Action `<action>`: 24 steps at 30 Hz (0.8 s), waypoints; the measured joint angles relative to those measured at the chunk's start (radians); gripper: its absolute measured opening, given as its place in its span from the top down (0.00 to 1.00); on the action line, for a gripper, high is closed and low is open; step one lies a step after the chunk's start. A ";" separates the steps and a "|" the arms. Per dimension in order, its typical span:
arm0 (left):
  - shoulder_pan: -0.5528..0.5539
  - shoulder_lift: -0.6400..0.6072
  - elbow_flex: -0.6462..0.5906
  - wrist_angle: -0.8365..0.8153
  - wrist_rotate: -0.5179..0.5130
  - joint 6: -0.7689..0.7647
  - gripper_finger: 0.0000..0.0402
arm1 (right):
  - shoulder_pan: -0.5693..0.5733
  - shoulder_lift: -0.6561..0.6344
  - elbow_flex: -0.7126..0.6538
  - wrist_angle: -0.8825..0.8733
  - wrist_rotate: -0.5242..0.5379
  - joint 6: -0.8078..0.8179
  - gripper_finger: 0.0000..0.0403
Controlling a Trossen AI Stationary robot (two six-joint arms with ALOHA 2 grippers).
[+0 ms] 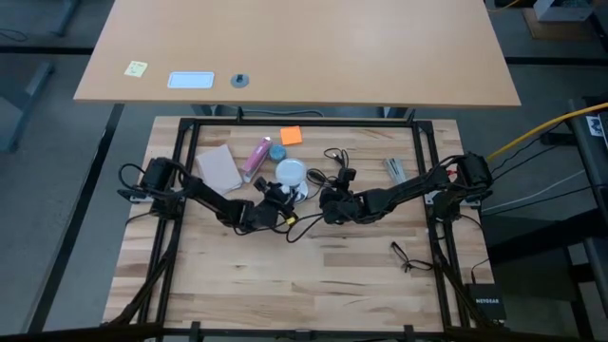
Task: Screw lightbulb
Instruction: Insert the lightbulb into the lamp, then remove the lightbulb from the lamp
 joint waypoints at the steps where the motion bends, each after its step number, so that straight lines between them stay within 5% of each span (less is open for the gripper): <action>1: -0.004 0.000 0.000 -0.026 0.001 -0.037 0.41 | 0.000 0.000 0.000 -0.005 -0.002 0.000 0.70; 6: -0.028 0.000 0.000 -0.106 0.001 -0.203 0.41 | 0.000 0.000 0.000 -0.034 -0.005 0.000 0.70; 15: -0.114 -0.043 0.000 -0.112 -0.011 -0.257 0.41 | 0.000 -0.013 0.000 -0.042 -0.007 0.000 0.70; 24: -0.230 -0.299 0.000 -0.280 -0.282 -0.077 0.41 | -0.030 -0.218 -0.001 -0.041 0.043 -0.129 0.70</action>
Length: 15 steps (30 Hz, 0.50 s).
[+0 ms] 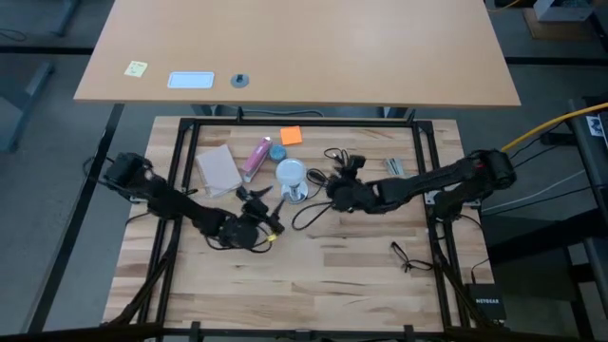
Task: Screw lightbulb
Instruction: Remove the lightbulb from the lamp
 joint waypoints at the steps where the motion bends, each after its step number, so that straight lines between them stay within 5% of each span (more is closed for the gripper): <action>1: -0.013 -0.037 0.000 -0.024 -0.039 0.029 0.41 | -0.006 -0.031 0.000 0.003 0.010 -0.028 0.70; 7: -0.092 -0.242 0.000 -0.124 -0.194 0.168 0.41 | -0.038 -0.229 0.000 0.041 0.047 -0.218 0.70; 15: -0.184 -0.402 0.000 -0.143 -0.252 0.273 0.41 | -0.036 -0.428 0.000 0.164 0.030 -0.440 0.70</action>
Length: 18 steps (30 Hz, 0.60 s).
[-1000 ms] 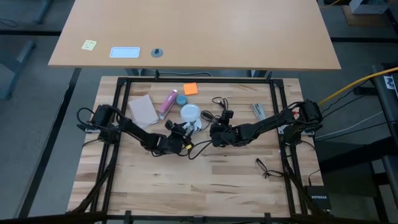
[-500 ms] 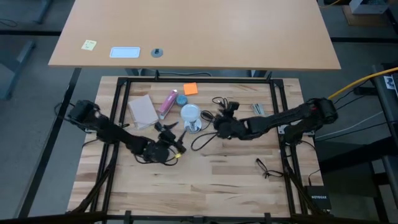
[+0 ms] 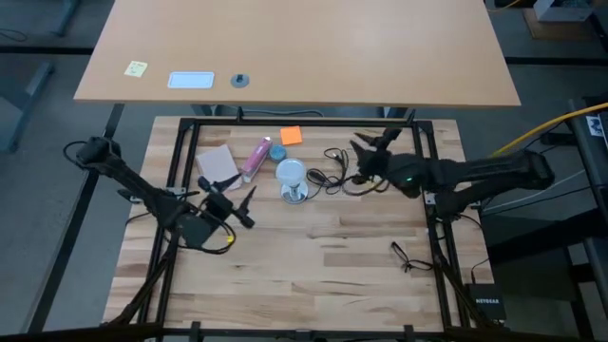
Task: Screw lightbulb
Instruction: Remove the lightbulb from the lamp
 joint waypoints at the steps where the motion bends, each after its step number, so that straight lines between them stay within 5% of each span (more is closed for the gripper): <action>1: -0.011 -0.012 0.000 0.000 -0.009 0.005 0.41 | 0.000 -0.018 0.000 0.012 -0.003 -0.029 0.70; 11: -0.089 -0.177 0.000 0.003 -0.026 -0.009 0.41 | 0.000 -0.168 0.000 0.289 -0.136 -0.243 0.70; 18: -0.118 -0.246 0.000 -0.029 -0.027 0.036 0.41 | 0.000 -0.177 0.001 0.133 -0.266 -0.115 0.70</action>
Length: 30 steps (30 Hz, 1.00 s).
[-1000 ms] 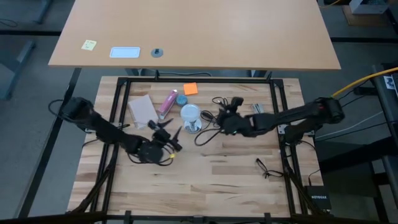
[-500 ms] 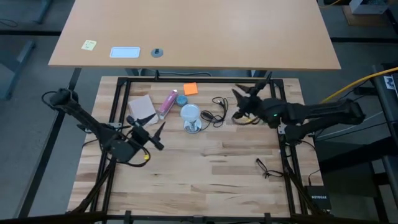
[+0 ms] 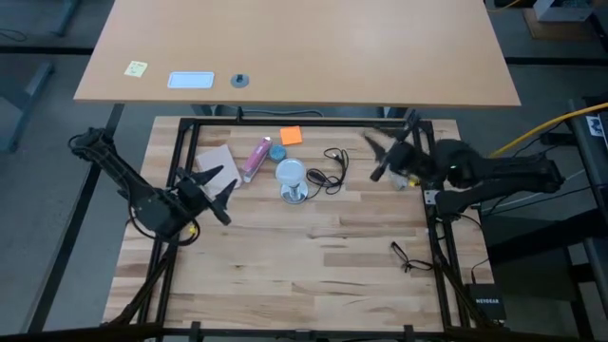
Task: Screw lightbulb
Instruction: Remove the lightbulb from the lamp
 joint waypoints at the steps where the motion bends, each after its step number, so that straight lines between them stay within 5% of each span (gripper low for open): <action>1: -0.003 0.000 0.000 -0.012 0.000 -0.007 0.41 | 0.000 0.010 0.000 -0.051 -0.038 0.045 0.70; 8: -0.004 0.000 -0.048 -0.069 0.122 -0.236 0.41 | 0.000 0.155 0.000 -0.261 -0.226 0.308 0.70; 13: 0.029 0.000 -0.076 -0.247 0.320 -0.553 0.41 | -0.003 0.326 -0.001 -0.202 -0.280 0.350 0.70; 19: 0.097 0.001 -0.132 -0.368 0.466 -0.832 0.41 | -0.057 0.515 -0.001 0.018 -0.512 0.351 0.70; 24: 0.178 0.052 -0.174 -0.373 0.496 -0.906 0.41 | -0.121 0.646 -0.001 0.207 -0.663 0.370 0.70; 30: 0.274 0.161 -0.206 -0.367 0.500 -0.987 0.41 | -0.160 0.758 -0.001 0.150 -0.731 0.486 0.70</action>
